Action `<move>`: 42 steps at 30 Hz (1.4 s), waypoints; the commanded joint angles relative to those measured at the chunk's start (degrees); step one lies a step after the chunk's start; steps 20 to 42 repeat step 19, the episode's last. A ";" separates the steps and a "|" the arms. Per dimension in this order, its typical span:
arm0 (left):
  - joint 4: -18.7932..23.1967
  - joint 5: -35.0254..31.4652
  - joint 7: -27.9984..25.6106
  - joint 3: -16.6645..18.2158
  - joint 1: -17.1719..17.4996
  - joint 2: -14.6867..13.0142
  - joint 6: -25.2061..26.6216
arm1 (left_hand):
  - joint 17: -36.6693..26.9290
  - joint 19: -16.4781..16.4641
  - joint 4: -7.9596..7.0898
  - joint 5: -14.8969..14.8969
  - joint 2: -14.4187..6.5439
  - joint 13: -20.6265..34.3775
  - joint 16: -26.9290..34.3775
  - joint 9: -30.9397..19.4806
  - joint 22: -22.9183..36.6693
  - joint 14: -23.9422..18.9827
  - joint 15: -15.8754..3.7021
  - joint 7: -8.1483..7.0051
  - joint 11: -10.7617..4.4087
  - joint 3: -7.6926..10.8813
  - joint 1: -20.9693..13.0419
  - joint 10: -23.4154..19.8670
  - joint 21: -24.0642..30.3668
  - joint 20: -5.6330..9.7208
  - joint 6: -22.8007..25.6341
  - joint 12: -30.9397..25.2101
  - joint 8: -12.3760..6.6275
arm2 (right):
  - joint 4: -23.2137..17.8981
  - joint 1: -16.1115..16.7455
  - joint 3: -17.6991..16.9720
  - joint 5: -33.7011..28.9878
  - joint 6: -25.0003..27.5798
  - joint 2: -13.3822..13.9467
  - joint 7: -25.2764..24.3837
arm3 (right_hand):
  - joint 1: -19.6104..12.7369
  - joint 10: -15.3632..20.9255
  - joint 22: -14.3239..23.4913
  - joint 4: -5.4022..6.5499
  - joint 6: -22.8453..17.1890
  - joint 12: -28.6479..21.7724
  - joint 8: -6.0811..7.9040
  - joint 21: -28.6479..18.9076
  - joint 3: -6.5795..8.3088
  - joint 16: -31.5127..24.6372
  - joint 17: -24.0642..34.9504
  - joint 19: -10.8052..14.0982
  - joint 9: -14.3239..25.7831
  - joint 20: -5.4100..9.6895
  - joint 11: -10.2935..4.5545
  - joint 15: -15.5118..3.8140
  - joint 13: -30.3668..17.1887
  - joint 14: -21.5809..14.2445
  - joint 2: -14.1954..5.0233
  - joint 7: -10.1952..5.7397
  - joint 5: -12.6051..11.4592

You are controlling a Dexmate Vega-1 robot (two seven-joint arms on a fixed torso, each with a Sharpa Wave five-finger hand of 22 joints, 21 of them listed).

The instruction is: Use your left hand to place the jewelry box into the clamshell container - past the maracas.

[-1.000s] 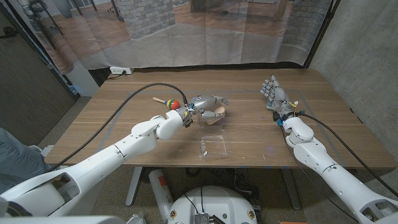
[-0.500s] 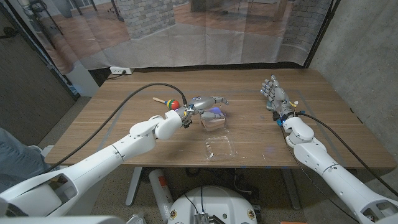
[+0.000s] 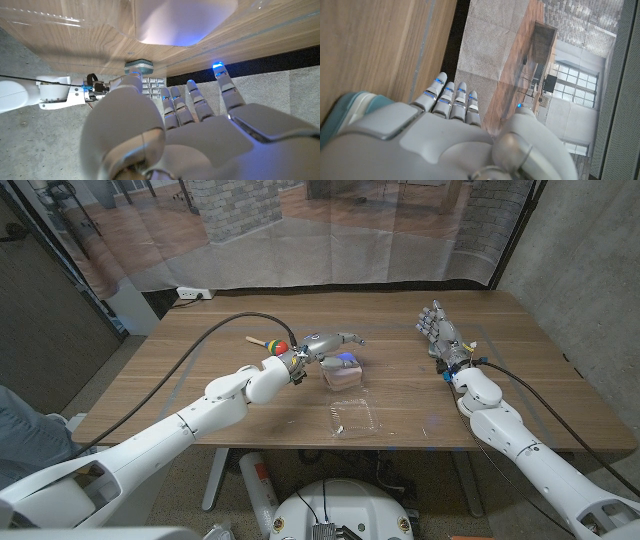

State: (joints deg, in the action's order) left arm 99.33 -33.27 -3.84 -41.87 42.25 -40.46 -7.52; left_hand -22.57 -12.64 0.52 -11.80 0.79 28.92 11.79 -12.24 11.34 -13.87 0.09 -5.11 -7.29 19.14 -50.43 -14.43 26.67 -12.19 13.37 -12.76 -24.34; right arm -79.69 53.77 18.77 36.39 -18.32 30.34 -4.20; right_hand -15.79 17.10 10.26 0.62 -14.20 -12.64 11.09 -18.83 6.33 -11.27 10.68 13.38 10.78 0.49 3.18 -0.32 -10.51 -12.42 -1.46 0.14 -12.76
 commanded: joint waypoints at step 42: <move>1.39 1.56 -3.29 2.78 1.14 -0.09 -1.21 | 0.54 -0.12 -0.61 -0.38 -1.24 -0.84 0.89 0.11 0.19 -2.00 -1.03 -1.06 -0.72 0.96 0.92 -3.55 -0.32 0.74 4.65 -0.98 -1.24 | 0.86 -0.69 0.43 -0.21 0.08 -0.56 0.02 | -0.50 0.86 0.35 -0.35 -0.73 -0.01 0.49 0.67 -0.02 0.15 0.13 0.72 0.15 0.12 -0.24 -0.01 -0.25 -0.43 -0.49 -0.26 -0.17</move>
